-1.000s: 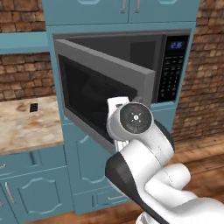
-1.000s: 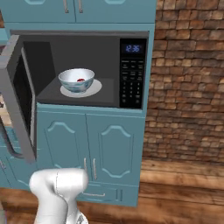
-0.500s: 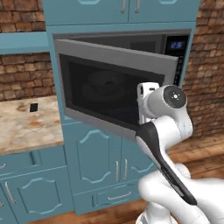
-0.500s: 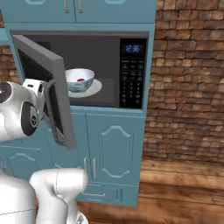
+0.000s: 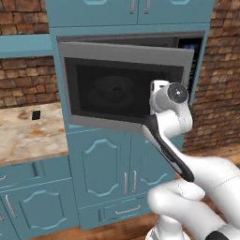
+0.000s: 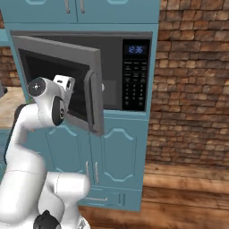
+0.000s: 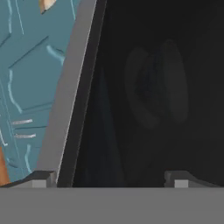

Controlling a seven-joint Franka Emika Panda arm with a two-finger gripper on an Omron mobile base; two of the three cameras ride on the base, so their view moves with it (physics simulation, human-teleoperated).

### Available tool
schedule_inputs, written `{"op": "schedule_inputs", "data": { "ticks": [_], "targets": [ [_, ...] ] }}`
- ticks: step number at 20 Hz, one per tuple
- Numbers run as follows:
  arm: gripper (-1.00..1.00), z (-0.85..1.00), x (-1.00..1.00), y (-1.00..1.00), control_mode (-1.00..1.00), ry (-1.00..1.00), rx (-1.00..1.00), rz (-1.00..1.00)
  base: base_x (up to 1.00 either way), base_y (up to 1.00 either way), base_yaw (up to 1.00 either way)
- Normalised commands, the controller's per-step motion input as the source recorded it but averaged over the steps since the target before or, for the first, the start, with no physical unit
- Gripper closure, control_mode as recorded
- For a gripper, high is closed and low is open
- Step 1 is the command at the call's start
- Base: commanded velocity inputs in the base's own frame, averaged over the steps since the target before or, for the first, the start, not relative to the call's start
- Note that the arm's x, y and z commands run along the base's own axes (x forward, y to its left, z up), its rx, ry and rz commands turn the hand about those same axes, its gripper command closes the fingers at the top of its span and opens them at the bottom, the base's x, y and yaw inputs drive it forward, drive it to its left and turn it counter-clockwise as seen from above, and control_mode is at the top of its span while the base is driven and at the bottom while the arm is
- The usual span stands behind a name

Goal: Pick the tomato from the sink and place it in the bowl. Then pick the bowl and place it in the microwave. Then close the microwave door and press the start button.

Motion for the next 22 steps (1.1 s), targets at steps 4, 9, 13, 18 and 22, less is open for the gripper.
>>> {"op": "schedule_inputs", "data": {
  "ticks": [4,9,13,18,22],
  "targets": [
    [-1.00,-0.06,1.00,0.00,-1.00,0.08,0.00,-0.15,0.00,0.00,0.00],
    [-1.00,-0.02,1.00,-0.07,-1.00,0.08,0.00,-0.13,0.00,0.00,0.00],
    [-1.00,0.00,1.00,-0.33,-1.00,0.07,0.02,-0.06,0.00,0.00,0.00],
    [-1.00,0.00,1.00,-0.37,-1.00,0.08,0.05,0.00,0.00,0.00,0.00],
    [-1.00,0.00,1.00,-0.38,-1.00,0.07,0.05,0.00,0.00,0.00,0.00]
  ]
}}
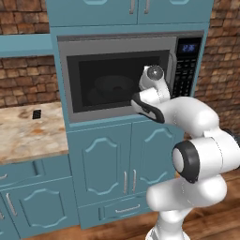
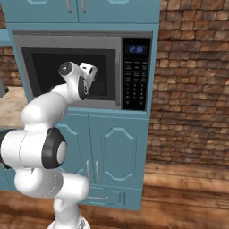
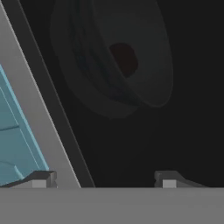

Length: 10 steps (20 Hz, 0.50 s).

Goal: Pick the tomato from the sink and place it in the bowl. Then pick the bowl and place it in the microwave. Then close the microwave door and press the start button.

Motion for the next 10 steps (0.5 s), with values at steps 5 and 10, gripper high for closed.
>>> {"op": "schedule_inputs", "data": {
  "ticks": [5,10],
  "targets": [
    [-1.00,-0.07,0.32,-0.22,-1.00,0.05,0.04,0.00,0.00,0.00,0.00],
    [-1.00,-0.01,-0.66,-0.15,-1.00,-0.03,0.05,0.02,0.00,0.00,0.00]
  ]
}}
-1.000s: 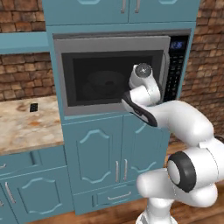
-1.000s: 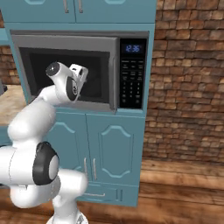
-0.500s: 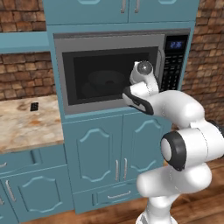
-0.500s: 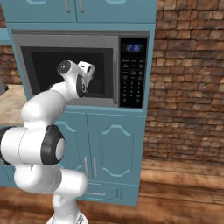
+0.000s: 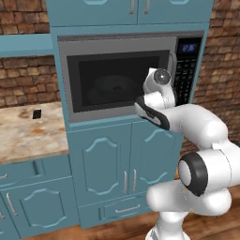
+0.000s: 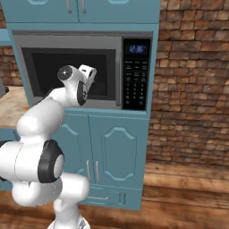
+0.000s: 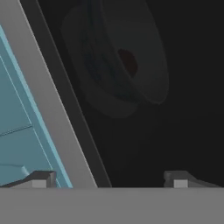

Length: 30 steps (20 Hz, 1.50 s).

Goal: Pick the tomato from the sink and place it in the bowl. Then pick the bowl and place it in the microwave. Then close the microwave door and press the start button.

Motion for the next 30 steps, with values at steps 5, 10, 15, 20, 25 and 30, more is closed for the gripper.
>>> {"op": "schedule_inputs", "data": {
  "ticks": [5,10,15,20,25,30],
  "targets": [
    [-1.00,0.01,-1.00,-0.40,-1.00,0.00,0.10,0.10,0.00,0.00,0.00],
    [-1.00,0.00,-0.93,-0.70,-1.00,0.00,0.07,0.11,0.00,0.00,0.00],
    [-1.00,0.00,-0.32,-0.42,-1.00,0.04,0.01,0.17,0.00,0.00,0.00],
    [-1.00,0.00,-0.18,-0.24,-1.00,0.00,0.00,0.15,0.00,0.00,0.00],
    [-1.00,0.00,-0.30,0.04,-1.00,-0.12,-0.04,0.04,0.00,0.00,0.00],
    [-1.00,-0.01,-0.34,-0.13,-1.00,-0.23,-0.02,0.02,0.00,0.00,0.00]
  ]
}}
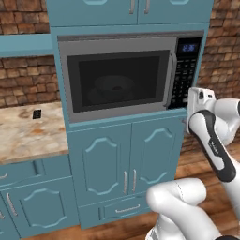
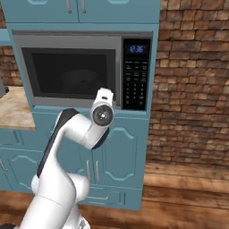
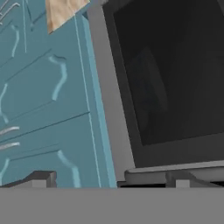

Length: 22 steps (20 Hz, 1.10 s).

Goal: Pick the tomato from the sink and place it in the bowl. Then pick the bowl and place it in the microwave. Then close the microwave door and press the start button.

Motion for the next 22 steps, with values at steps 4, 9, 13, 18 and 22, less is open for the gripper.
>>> {"op": "schedule_inputs", "data": {
  "ticks": [4,9,13,18,22],
  "targets": [
    [-1.00,-0.01,-0.43,-0.48,-1.00,-0.33,0.01,0.03,0.00,0.00,0.00],
    [-1.00,0.00,0.00,-0.35,-1.00,-0.03,0.08,0.00,0.00,0.00,0.00],
    [-1.00,0.05,0.00,-0.48,-1.00,0.00,0.15,0.00,0.00,0.00,0.00],
    [-1.00,0.00,0.04,-0.32,-1.00,0.00,0.11,0.00,0.00,0.00,0.00],
    [1.00,-0.04,0.02,0.24,-1.00,0.00,0.00,0.00,0.00,0.00,0.00]
  ]
}}
